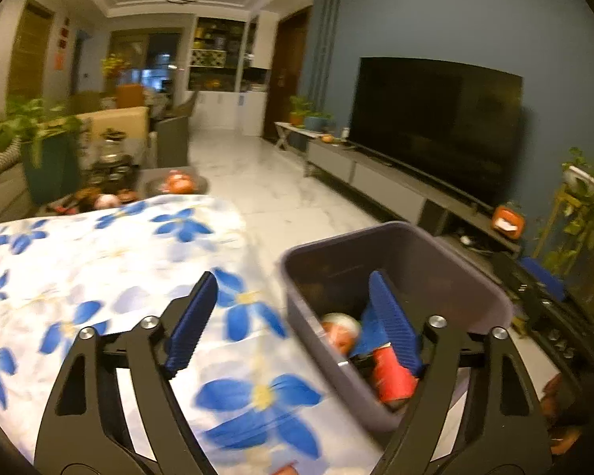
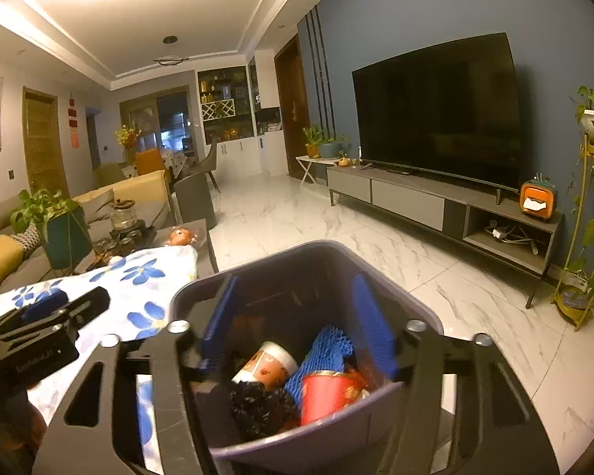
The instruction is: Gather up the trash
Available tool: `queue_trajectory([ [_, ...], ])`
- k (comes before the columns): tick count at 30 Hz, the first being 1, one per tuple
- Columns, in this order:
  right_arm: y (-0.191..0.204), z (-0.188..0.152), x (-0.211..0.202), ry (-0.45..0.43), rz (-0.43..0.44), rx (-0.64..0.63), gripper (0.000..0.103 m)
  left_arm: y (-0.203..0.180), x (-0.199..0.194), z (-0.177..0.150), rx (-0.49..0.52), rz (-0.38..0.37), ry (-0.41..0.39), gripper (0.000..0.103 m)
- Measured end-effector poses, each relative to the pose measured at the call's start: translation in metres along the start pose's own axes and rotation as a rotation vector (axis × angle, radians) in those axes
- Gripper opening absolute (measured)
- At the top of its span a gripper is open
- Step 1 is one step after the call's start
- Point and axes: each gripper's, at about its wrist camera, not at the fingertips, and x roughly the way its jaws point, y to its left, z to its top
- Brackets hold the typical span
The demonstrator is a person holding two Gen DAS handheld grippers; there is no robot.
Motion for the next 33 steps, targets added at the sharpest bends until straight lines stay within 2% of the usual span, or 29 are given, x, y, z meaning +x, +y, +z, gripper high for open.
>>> queue_trajectory([
  [5,0.022,-0.008,-0.035,-0.028,-0.010,-0.060,0.087,0.019,-0.037,-0.013,-0.003,0.105,-0.028,0.086],
  [11,0.042,-0.021,-0.070,0.000,0.001,-0.091,0.090,0.035,-0.098,-0.040,-0.017,0.187,-0.072,0.092],
  [20,0.059,-0.041,-0.127,0.004,-0.012,-0.105,0.094,0.038,-0.180,-0.065,0.003,0.241,-0.113,0.096],
  [26,0.071,-0.051,-0.172,-0.020,-0.003,-0.119,0.094,0.040,-0.221,-0.081,-0.003,0.237,-0.125,0.096],
  [33,0.080,-0.059,-0.202,-0.026,0.017,-0.130,0.095,0.045,-0.260,-0.093,-0.032,0.251,-0.139,0.096],
])
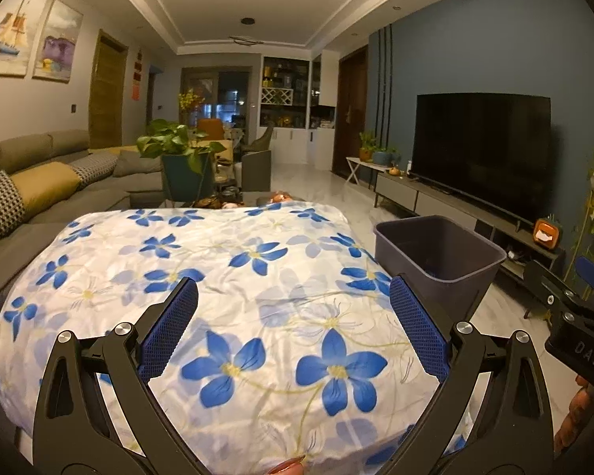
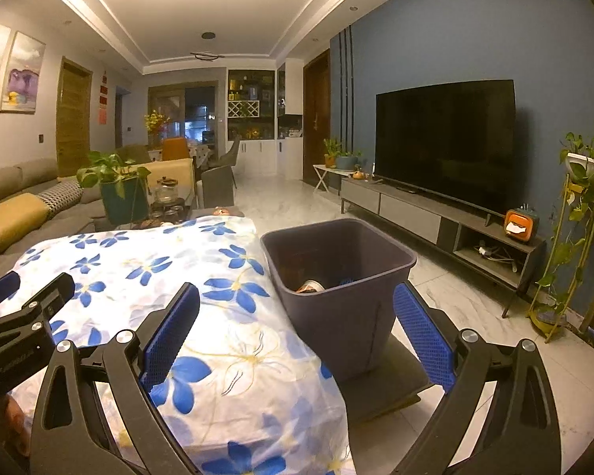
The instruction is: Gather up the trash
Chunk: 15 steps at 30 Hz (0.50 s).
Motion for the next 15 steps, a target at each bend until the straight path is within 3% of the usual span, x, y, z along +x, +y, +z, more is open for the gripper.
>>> queue_trajectory([
  [15,0.008,-0.006,-0.035,-0.032,0.016,-0.014,0.095,0.014,-0.044,-0.008,-0.007,0.015,-0.031,0.096],
])
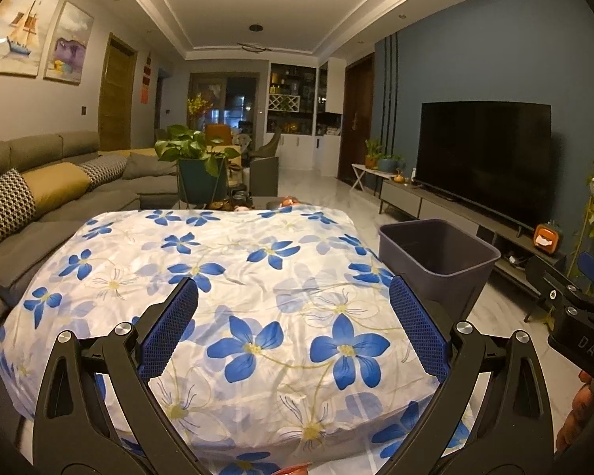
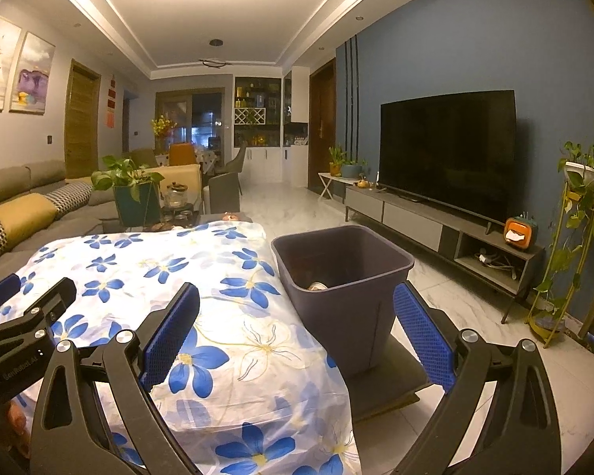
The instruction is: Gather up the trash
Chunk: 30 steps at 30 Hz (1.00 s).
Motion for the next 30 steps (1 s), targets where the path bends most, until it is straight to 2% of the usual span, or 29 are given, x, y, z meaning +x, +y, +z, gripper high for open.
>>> queue_trajectory([
  [30,0.004,0.003,-0.013,-0.024,0.013,-0.007,0.095,0.001,-0.014,-0.002,-0.013,-0.005,-0.007,0.096],
])
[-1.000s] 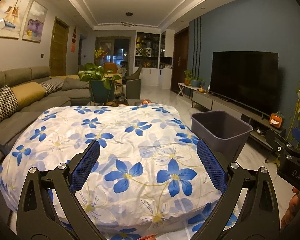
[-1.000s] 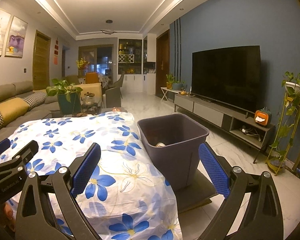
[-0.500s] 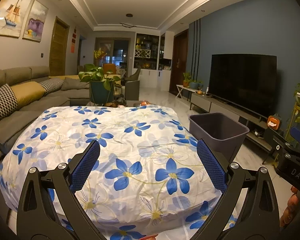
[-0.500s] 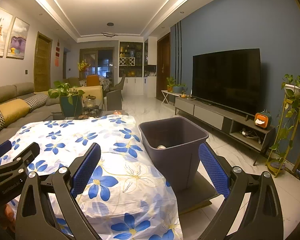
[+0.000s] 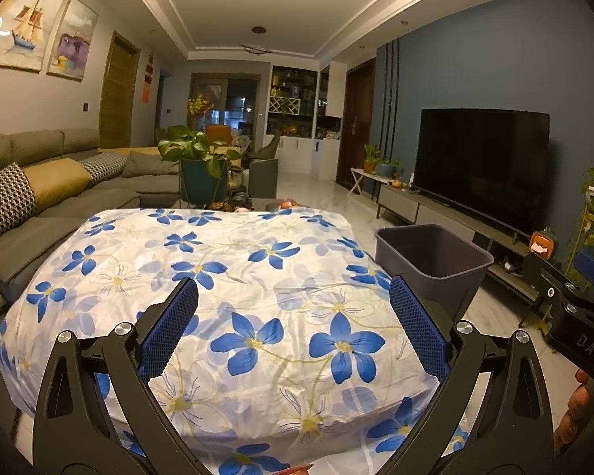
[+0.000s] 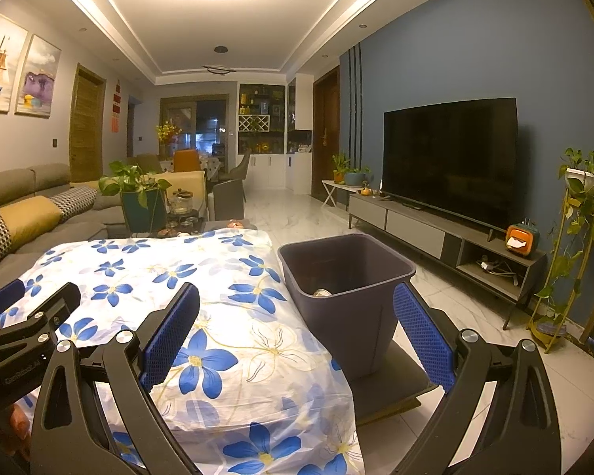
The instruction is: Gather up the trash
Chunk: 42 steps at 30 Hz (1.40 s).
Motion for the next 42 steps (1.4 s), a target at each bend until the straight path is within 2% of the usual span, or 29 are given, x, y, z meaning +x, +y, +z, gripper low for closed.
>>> queue_trajectory([
  [42,0.0043,0.0037,-0.0036,-0.006,0.000,-0.001,0.095,-0.0021,-0.0015,0.0014,-0.004,-0.015,0.000,0.096],
])
